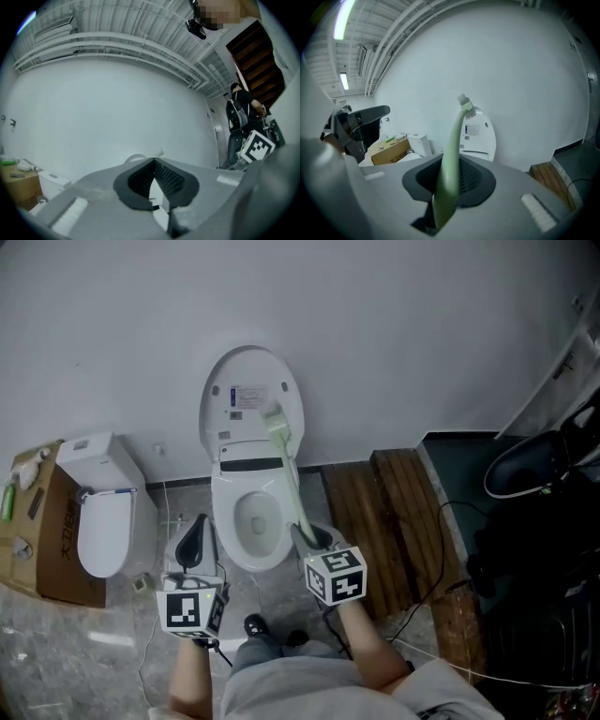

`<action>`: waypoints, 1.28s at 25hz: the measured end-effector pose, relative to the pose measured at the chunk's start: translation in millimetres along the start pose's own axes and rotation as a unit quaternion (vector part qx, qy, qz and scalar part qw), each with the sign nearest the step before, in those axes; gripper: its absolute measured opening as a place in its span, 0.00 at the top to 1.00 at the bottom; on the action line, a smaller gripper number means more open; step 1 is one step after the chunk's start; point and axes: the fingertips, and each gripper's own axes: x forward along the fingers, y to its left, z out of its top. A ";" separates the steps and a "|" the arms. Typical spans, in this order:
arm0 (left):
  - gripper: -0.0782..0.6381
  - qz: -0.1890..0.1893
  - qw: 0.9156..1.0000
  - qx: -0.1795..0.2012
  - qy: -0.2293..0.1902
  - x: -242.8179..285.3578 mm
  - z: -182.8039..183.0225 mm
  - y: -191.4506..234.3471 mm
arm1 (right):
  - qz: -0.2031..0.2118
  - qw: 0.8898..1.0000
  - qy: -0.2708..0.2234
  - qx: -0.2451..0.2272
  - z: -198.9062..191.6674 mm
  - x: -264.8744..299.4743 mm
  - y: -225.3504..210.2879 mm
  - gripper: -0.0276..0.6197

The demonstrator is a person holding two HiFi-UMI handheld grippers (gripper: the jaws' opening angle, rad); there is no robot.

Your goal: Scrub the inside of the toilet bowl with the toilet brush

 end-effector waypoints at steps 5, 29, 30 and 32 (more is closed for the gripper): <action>0.89 0.004 1.000 -0.011 -0.001 -9.0 9.1 -8.8 | -0.013 0.999 -0.032 -0.038 19.1 -18.8 2.6 0.87; 0.89 0.022 0.999 -0.006 -0.023 -51.4 30.5 -38.2 | -0.054 0.980 -0.157 -0.113 70.4 -107.8 3.4 0.86; 0.89 0.023 0.999 -0.006 -0.023 -53.3 30.7 -39.2 | -0.055 0.979 -0.161 -0.114 70.7 -111.1 3.7 0.86; 0.89 0.025 0.999 -0.006 -0.023 -57.5 30.8 -41.4 | -0.059 0.977 -0.168 -0.116 70.6 -117.3 4.0 0.87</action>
